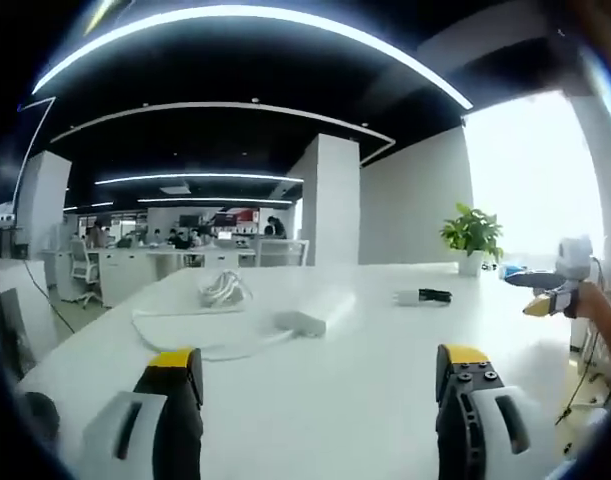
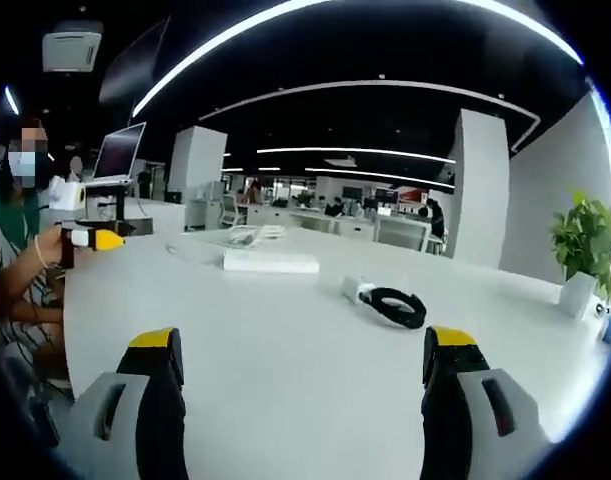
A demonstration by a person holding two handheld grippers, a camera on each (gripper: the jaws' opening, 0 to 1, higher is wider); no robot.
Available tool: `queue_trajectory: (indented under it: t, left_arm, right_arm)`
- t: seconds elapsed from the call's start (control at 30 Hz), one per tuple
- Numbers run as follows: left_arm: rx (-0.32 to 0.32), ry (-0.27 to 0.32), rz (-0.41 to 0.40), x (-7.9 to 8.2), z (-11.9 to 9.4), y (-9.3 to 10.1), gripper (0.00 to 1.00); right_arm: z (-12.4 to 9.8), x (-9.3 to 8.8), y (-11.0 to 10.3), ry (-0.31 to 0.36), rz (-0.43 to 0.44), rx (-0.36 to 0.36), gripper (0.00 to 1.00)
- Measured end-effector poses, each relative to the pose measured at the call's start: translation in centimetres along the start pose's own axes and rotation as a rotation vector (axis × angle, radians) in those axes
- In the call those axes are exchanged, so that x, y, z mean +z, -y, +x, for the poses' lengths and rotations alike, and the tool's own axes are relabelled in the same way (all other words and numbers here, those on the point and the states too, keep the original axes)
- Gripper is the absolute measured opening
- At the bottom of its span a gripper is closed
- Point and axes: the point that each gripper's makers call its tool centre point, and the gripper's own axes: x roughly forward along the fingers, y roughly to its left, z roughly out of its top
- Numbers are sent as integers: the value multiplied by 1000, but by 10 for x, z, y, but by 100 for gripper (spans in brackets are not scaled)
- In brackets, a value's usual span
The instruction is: Straighten the power strip on the desk, plug the charger into it
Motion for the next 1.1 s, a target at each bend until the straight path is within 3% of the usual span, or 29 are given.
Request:
queue_trajectory:
  t: [0.53,1.1]
  left_arm:
    - [-35,-2,33,14,40,9,99]
    - [-35,-3,57,18,81,7,99]
  right_arm:
    - [50,30,11,71,3,55,100]
    - [103,39,12,123,2,106,100]
